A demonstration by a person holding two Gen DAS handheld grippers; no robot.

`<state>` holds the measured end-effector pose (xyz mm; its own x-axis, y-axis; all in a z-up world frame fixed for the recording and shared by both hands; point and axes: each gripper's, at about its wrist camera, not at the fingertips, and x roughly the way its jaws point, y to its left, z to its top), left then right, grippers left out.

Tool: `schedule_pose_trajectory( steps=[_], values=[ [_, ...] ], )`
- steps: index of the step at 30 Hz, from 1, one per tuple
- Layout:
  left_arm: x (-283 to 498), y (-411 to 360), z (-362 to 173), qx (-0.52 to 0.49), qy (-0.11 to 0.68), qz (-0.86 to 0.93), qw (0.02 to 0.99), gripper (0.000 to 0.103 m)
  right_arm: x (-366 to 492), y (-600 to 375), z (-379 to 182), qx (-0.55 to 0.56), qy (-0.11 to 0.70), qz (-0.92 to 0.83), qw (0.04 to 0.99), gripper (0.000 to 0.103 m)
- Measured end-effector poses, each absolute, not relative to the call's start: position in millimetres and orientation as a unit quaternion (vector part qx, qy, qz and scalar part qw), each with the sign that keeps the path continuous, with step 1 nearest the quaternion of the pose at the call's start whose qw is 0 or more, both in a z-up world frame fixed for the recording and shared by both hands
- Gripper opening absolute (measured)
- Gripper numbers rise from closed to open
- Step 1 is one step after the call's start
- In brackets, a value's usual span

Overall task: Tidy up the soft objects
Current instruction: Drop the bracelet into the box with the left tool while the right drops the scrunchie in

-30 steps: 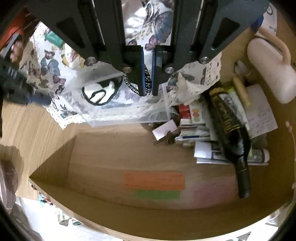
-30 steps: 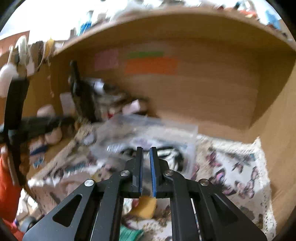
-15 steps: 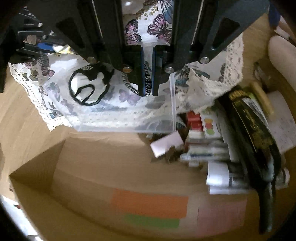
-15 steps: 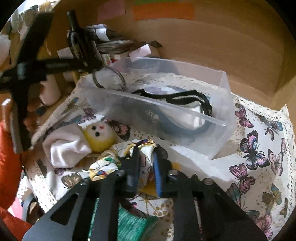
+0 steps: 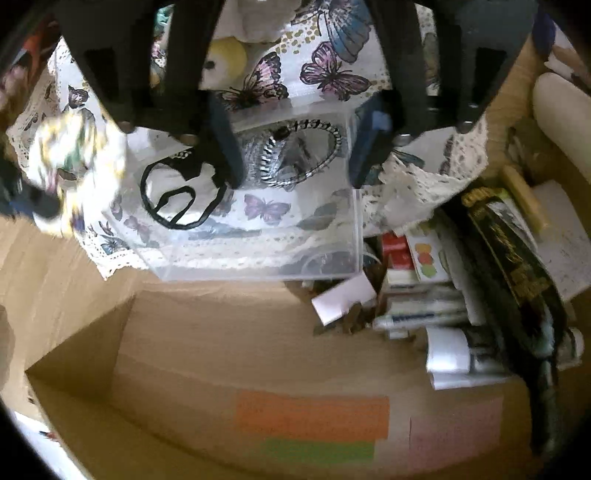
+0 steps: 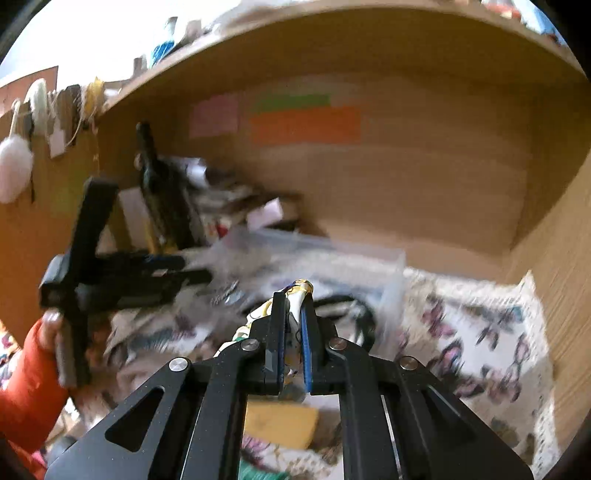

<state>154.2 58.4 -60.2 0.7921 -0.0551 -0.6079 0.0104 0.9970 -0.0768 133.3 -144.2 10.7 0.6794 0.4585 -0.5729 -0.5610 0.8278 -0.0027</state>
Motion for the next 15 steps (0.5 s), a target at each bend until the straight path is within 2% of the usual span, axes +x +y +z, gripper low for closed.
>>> schedule_pose_trajectory(
  steps=[1, 2, 4, 8, 15],
  values=[
    [149.2, 57.2, -56.2, -0.032, 0.315, -0.014, 0.948, 0.081, 136.6, -144.1, 14.9, -0.088, 0.280, 0.274, 0.916, 0.006],
    [144.5, 56.4, -53.0, -0.029, 0.308, -0.011, 0.951, 0.085, 139.8, -143.7, 17.9, -0.089, 0.274, 0.265, 0.920, 0.006],
    [133.4, 55.2, -47.6, -0.024, 0.296, -0.002, 0.955, 0.100, 149.9, -142.4, 20.2, -0.096, 0.265, 0.240, 0.929, 0.007],
    [114.1, 52.2, -44.1, -0.014, 0.285, 0.003, 0.959, 0.102, 172.3, -136.2, 9.2, -0.110, 0.275, 0.206, 0.932, 0.007],
    [91.9, 47.3, -58.3, -0.011, 0.303, -0.005, 0.953, 0.102, 204.8, -128.6, -34.4, -0.133, 0.342, 0.185, 0.912, 0.008]
  ],
)
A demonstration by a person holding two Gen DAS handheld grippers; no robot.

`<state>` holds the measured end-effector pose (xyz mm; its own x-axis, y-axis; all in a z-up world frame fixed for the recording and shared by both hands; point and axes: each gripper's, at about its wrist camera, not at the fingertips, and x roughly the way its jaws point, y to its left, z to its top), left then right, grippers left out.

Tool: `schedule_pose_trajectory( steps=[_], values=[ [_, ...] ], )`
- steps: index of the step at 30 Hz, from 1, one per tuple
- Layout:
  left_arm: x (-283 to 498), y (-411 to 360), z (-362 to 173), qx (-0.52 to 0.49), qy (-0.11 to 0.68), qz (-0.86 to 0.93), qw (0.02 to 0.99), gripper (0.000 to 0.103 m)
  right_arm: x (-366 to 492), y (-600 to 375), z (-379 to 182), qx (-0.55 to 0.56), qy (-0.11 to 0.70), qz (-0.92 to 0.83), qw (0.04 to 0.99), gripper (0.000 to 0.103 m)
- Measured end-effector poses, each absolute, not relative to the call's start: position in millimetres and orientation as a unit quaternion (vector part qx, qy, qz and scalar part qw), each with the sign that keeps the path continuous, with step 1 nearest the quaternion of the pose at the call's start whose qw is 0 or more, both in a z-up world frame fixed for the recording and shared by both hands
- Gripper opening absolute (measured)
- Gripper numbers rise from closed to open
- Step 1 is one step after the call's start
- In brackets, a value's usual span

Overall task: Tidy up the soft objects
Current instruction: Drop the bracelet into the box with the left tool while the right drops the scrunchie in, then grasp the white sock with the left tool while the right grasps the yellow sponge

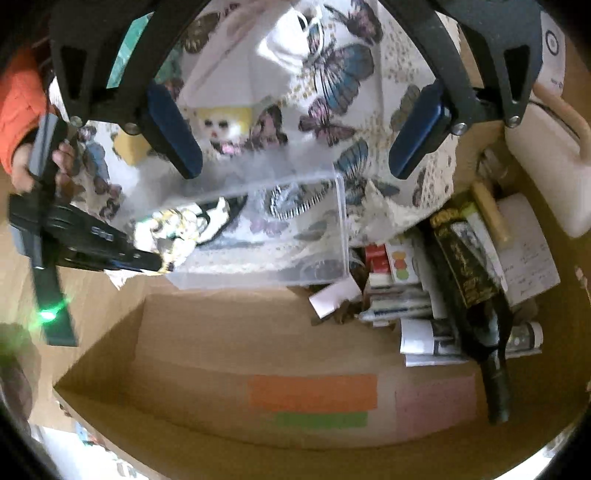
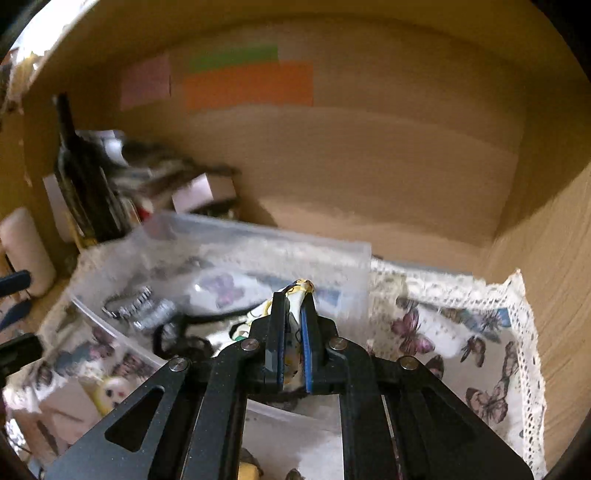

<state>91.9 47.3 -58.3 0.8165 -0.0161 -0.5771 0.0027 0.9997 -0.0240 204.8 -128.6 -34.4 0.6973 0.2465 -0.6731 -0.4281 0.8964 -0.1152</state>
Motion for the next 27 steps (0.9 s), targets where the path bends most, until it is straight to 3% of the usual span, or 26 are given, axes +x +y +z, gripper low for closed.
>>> schedule_pose_trajectory(
  steps=[4, 7, 9, 17, 21, 24, 26, 27],
  values=[
    [82.7, 41.9, -72.5, -0.012, 0.321, -0.011, 0.947, 0.102, 206.6, -125.1, -48.4, -0.158, 0.368, 0.176, 0.899, 0.012],
    [77.1, 35.6, -85.2, -0.011, 0.336, -0.018, 0.942, 0.102, 199.8, -129.4, -49.2, -0.163, 0.372, 0.175, 0.897, 0.031],
    [74.6, 31.7, -94.6, -0.011, 0.347, -0.021, 0.938, 0.102, 191.4, -134.9, -44.4, -0.156, 0.364, 0.177, 0.901, 0.050],
    [73.9, 21.7, -123.2, -0.008, 0.390, -0.027, 0.921, 0.102, 143.3, -150.0, -29.0, -0.131, 0.347, 0.219, 0.902, 0.081],
    [70.6, 22.0, -131.8, -0.022, 0.398, -0.034, 0.916, 0.100, 126.3, -144.4, -42.4, -0.135, 0.371, 0.249, 0.884, 0.083],
    [69.2, 22.4, -137.3, -0.032, 0.407, -0.047, 0.911, 0.083, 120.5, -140.2, -58.7, -0.142, 0.397, 0.257, 0.870, 0.083],
    [67.6, 21.9, -139.9, -0.036, 0.408, -0.055, 0.911, 0.079, 121.1, -138.9, -69.5, -0.142, 0.417, 0.262, 0.859, 0.083],
    [65.9, 21.4, -140.1, -0.033, 0.404, -0.050, 0.913, 0.072, 122.8, -138.1, -74.7, -0.142, 0.426, 0.262, 0.854, 0.083]
  ],
)
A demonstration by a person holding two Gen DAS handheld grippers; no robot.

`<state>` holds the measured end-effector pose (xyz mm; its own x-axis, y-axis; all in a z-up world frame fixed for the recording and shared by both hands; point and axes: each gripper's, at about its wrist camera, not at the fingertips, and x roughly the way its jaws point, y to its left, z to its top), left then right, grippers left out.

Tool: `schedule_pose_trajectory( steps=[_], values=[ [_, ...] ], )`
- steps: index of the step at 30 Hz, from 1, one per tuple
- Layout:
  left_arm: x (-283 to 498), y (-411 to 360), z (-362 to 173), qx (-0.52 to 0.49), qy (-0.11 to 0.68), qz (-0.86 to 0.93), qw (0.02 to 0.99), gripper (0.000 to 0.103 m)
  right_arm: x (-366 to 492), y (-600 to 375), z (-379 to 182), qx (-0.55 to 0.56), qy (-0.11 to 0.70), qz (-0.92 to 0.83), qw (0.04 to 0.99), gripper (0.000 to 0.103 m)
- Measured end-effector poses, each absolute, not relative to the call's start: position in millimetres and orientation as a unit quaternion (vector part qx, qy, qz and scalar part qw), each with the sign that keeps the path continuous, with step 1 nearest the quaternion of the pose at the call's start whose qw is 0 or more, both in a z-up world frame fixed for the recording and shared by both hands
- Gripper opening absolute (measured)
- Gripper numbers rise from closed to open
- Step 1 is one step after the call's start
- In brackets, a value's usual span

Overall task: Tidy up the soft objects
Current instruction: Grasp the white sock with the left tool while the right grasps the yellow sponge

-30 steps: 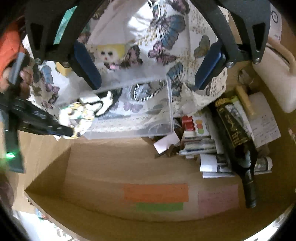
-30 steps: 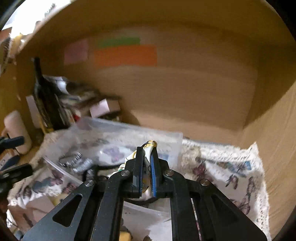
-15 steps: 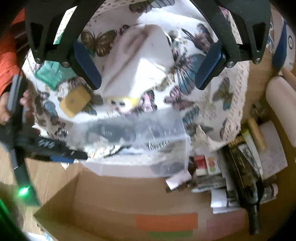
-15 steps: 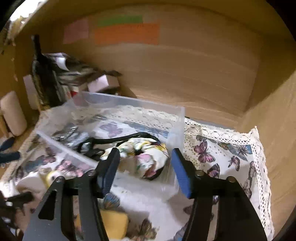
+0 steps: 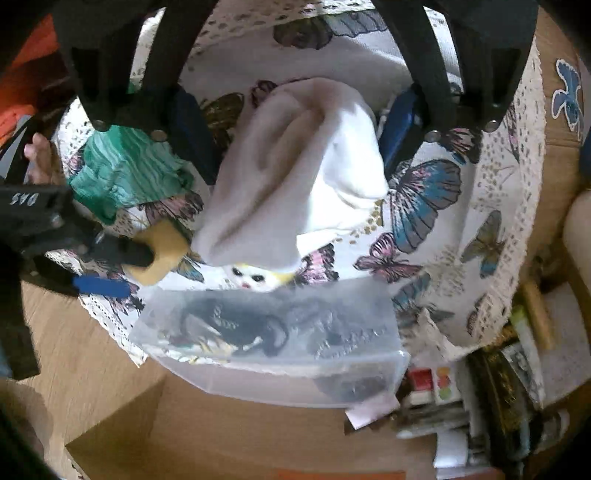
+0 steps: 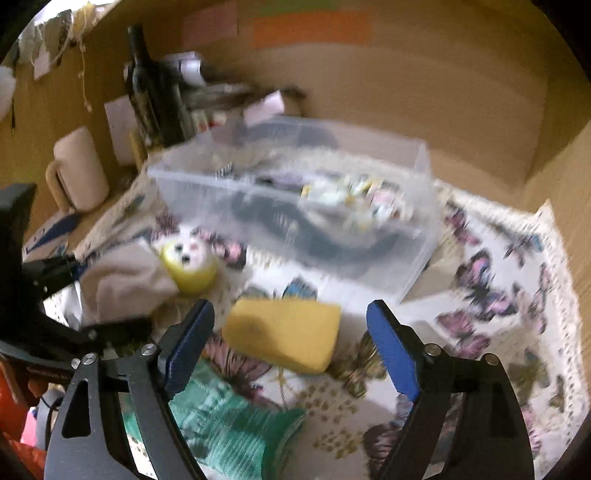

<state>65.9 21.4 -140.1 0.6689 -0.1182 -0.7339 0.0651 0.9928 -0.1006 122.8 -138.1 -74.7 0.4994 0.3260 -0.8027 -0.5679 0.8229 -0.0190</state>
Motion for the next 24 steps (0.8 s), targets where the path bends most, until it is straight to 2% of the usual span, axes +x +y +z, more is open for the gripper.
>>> schedule_pose_trajectory(
  steps=[1, 2, 3, 5, 7, 10, 24],
  values=[
    [65.4, 21.3, -139.9, -0.031, 0.403, -0.049, 0.913, 0.062, 124.3, -137.6, -80.0, -0.143, 0.434, 0.259, 0.851, 0.083],
    [63.7, 21.5, -139.1, -0.030, 0.401, -0.048, 0.914, 0.057, 124.8, -137.4, -84.1, -0.146, 0.440, 0.257, 0.848, 0.081],
    [62.6, 22.5, -138.1, -0.031, 0.400, -0.047, 0.915, 0.050, 124.9, -137.0, -87.7, -0.147, 0.445, 0.259, 0.845, 0.077],
    [60.4, 26.6, -135.2, -0.040, 0.397, -0.051, 0.915, 0.043, 123.0, -136.5, -89.2, -0.146, 0.449, 0.267, 0.840, 0.064],
    [57.7, 28.9, -131.8, -0.042, 0.393, -0.049, 0.917, 0.037, 120.6, -137.0, -86.3, -0.148, 0.441, 0.266, 0.844, 0.061],
    [53.0, 32.7, -121.3, -0.039, 0.379, -0.039, 0.924, 0.033, 116.3, -141.2, -79.4, -0.144, 0.429, 0.266, 0.851, 0.059],
    [54.7, 39.1, -45.6, -0.036, 0.280, -0.029, 0.959, 0.033, 112.6, -157.2, -3.3, -0.094, 0.322, 0.267, 0.903, 0.059]
  ],
)
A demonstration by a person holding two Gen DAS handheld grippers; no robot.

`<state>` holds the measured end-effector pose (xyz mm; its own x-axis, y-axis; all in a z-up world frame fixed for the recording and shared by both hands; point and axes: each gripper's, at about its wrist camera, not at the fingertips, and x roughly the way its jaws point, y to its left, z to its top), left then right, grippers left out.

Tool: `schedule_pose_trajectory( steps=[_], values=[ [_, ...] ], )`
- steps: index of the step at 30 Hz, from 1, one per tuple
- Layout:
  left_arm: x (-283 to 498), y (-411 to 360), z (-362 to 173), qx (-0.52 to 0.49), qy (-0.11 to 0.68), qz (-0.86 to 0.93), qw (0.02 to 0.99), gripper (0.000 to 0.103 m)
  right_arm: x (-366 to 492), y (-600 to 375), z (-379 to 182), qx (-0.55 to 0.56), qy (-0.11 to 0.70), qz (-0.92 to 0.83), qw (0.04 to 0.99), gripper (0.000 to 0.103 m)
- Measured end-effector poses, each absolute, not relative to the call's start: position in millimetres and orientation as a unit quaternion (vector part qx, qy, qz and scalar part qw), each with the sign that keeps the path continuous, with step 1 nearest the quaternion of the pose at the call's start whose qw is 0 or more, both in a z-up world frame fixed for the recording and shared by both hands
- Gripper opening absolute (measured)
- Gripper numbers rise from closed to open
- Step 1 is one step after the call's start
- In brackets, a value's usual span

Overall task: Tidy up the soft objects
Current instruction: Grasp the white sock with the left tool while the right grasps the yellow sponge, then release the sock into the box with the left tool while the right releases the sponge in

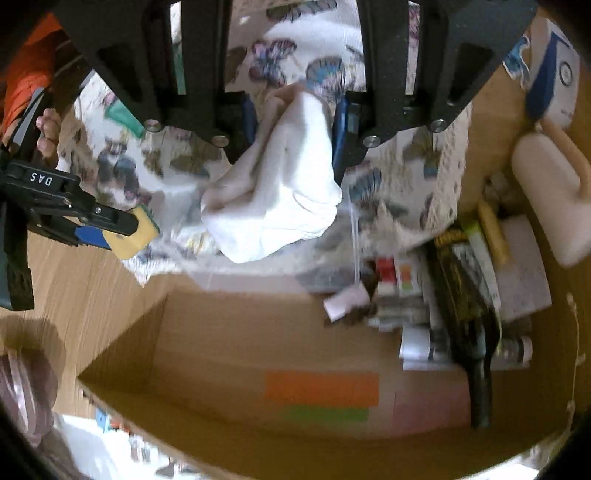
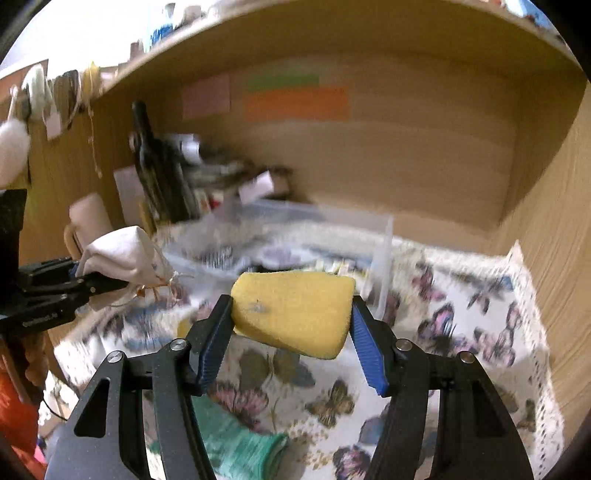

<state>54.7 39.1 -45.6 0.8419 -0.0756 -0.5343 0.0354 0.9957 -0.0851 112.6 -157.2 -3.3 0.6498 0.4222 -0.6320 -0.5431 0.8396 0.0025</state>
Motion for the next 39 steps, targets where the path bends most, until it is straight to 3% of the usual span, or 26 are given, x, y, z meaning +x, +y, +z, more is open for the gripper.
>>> schedule_pose_trajectory(
  steps=[15, 32, 39],
  values=[
    [132.5, 46.1, -11.7, -0.058, 0.254, -0.034, 0.965, 0.033, 164.1, -135.4, 28.4, -0.093, 0.271, 0.273, 0.918, 0.059],
    [212.1, 36.1, -78.4, -0.022, 0.354, -0.012, 0.935, 0.033, 226.5, -96.6, -46.1, -0.135, 0.375, 0.277, 0.875, 0.059],
    [206.8, 34.7, -77.0, -0.018, 0.356, -0.013, 0.934, 0.042, 228.2, -92.2, -52.4, -0.148, 0.381, 0.275, 0.870, 0.064]
  ],
)
